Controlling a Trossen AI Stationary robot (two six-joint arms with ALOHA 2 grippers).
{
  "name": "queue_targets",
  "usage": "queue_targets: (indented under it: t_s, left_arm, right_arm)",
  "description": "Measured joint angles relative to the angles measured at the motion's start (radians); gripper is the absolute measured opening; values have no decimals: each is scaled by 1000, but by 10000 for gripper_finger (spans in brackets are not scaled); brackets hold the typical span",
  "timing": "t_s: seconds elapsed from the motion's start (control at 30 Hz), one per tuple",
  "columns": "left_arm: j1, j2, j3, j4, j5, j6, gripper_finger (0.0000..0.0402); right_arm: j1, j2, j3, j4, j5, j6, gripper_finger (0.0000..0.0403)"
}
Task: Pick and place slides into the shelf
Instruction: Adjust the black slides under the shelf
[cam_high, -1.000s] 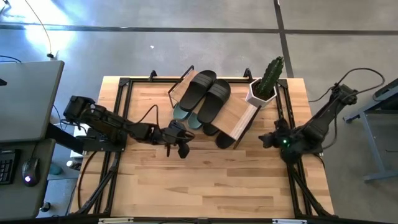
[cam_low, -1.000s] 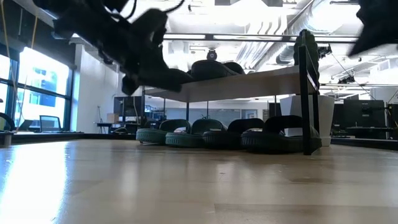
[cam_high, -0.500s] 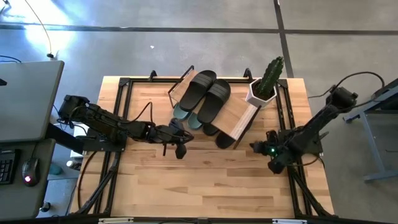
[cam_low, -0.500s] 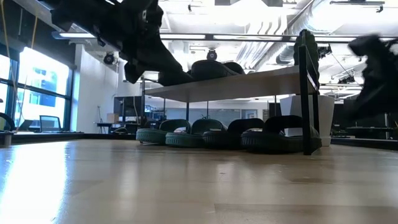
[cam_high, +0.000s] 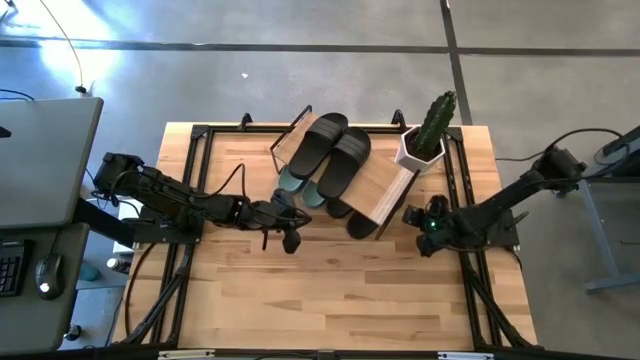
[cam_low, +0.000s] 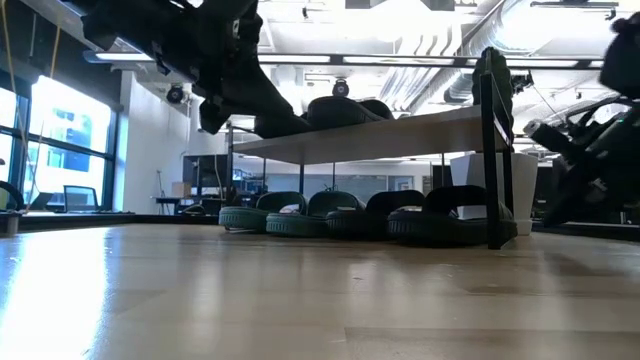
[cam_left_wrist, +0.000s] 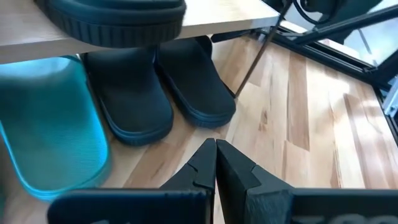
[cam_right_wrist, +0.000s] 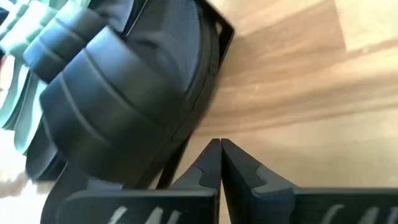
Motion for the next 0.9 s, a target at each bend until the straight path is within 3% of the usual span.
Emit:
queue_targets:
  t_s: [0.47,0.9]
  left_arm:
    - [0,0,0,0,-4,-9,0]
    - [0,1,0,0,-24,-6,0]
  right_arm:
    - [-174,0,0,95,-65,-125,0]
    - [-250,0,0,138,-73,-201,0]
